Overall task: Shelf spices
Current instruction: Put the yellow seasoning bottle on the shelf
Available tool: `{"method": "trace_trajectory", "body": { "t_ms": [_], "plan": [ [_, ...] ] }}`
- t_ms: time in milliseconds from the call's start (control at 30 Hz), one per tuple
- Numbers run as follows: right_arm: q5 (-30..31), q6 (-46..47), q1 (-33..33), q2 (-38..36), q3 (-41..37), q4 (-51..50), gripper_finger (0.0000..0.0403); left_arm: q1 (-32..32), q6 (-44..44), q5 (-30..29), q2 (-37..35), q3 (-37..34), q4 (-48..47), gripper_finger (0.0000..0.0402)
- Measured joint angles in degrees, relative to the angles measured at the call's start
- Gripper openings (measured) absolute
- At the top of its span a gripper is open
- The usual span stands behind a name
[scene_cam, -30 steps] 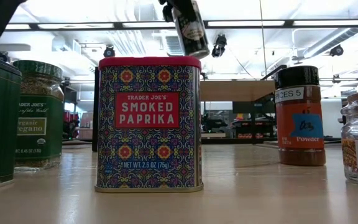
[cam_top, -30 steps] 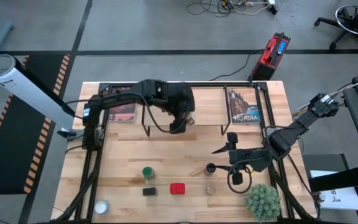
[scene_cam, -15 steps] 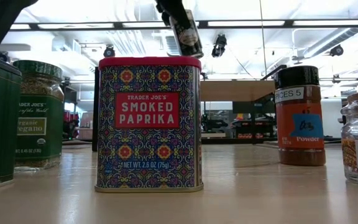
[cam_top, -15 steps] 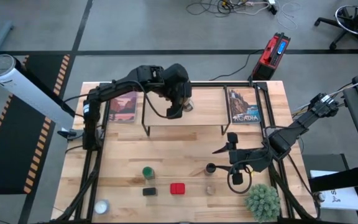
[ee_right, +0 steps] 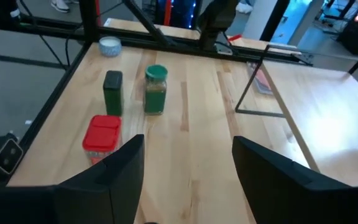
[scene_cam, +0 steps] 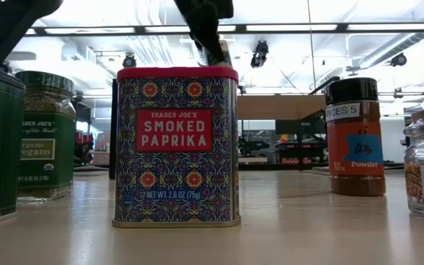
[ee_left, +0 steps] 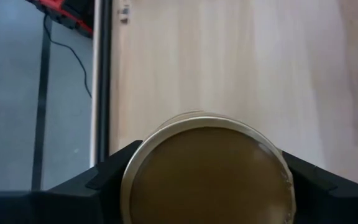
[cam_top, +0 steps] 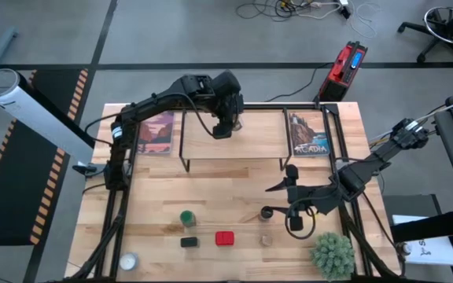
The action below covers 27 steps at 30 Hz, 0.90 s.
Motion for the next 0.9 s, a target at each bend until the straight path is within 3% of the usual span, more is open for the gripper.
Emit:
{"method": "trace_trajectory", "body": {
  "t_ms": [367, 900],
  "plan": [
    [-0.1, -0.9, -1.8, 1.0, 0.0, 1.3, 0.0227, 4.1, 0.7, 0.4, 0.1, 0.0, 2.3, 0.0269],
    [-2.0, -1.5, -2.6, 4.8, 0.1, 3.4, 0.0216, 4.6, -6.1, 8.6, 0.1, -0.5, -0.3, 0.0269]
  ]
}}
